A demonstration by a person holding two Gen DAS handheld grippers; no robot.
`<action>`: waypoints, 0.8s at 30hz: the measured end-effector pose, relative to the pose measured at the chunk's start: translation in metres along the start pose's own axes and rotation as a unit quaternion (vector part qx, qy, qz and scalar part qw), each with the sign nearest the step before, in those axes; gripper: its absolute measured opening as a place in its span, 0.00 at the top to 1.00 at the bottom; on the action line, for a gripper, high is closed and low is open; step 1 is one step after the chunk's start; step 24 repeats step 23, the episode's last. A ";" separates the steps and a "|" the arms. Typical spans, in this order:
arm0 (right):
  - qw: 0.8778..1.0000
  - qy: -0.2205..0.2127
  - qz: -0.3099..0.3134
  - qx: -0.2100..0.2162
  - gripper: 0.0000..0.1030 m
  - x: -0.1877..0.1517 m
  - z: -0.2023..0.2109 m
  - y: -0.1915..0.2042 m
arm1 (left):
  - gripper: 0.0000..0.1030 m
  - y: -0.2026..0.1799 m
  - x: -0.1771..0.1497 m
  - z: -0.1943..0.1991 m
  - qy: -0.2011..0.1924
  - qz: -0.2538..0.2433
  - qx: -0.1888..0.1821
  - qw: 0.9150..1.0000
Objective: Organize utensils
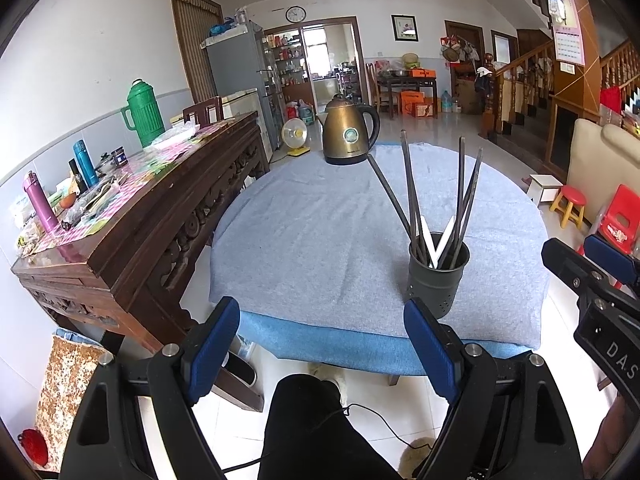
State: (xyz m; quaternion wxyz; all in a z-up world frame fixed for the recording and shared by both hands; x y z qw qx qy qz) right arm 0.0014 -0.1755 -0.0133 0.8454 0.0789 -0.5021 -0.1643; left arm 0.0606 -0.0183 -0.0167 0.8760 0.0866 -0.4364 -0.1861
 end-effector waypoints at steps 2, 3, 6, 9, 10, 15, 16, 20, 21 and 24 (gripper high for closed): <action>1.000 -0.002 0.001 -0.001 0.37 0.001 0.001 0.000 | 0.18 0.000 0.000 0.001 -0.001 0.000 0.000 1.000; 1.000 -0.002 0.002 -0.001 0.37 0.001 0.001 0.001 | 0.18 0.000 -0.001 0.001 -0.001 0.000 -0.001 1.000; 1.000 0.000 0.005 0.001 0.37 0.001 0.000 0.003 | 0.18 0.001 -0.001 0.002 -0.002 0.001 -0.002 1.000; 1.000 0.001 0.009 0.003 0.37 0.000 -0.002 0.007 | 0.18 0.003 -0.001 0.003 -0.003 0.003 -0.002 1.000; 1.000 0.001 0.010 0.004 0.37 0.000 -0.003 0.008 | 0.18 0.003 -0.001 0.002 -0.003 0.003 -0.003 1.000; 1.000 0.007 0.007 0.005 0.36 0.001 -0.011 0.007 | 0.18 0.004 -0.001 -0.003 0.004 0.004 -0.003 1.000; 1.000 0.009 0.007 0.004 0.36 0.001 -0.014 0.007 | 0.18 0.005 -0.001 -0.005 0.007 0.005 -0.004 1.000; 1.000 0.017 0.002 -0.002 0.36 0.000 -0.024 0.002 | 0.18 0.003 0.000 -0.017 0.016 -0.001 -0.008 1.000; 1.000 0.020 0.000 -0.003 0.36 -0.001 -0.027 0.000 | 0.18 0.003 0.000 -0.020 0.018 -0.002 -0.009 1.000; 1.000 0.026 -0.004 -0.008 0.36 -0.001 -0.035 -0.005 | 0.18 0.002 0.001 -0.029 0.027 -0.002 -0.016 0.999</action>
Point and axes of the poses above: each gripper's, at about its wrist camera, not at the fingertips, and z roughly against the way its jaws point, y to its left, x to its top, the point moved 6 cm from there along -z, roughly the way its jaws point, and after that the axes turned 12 degrees about -z, right-handed, at the moved point
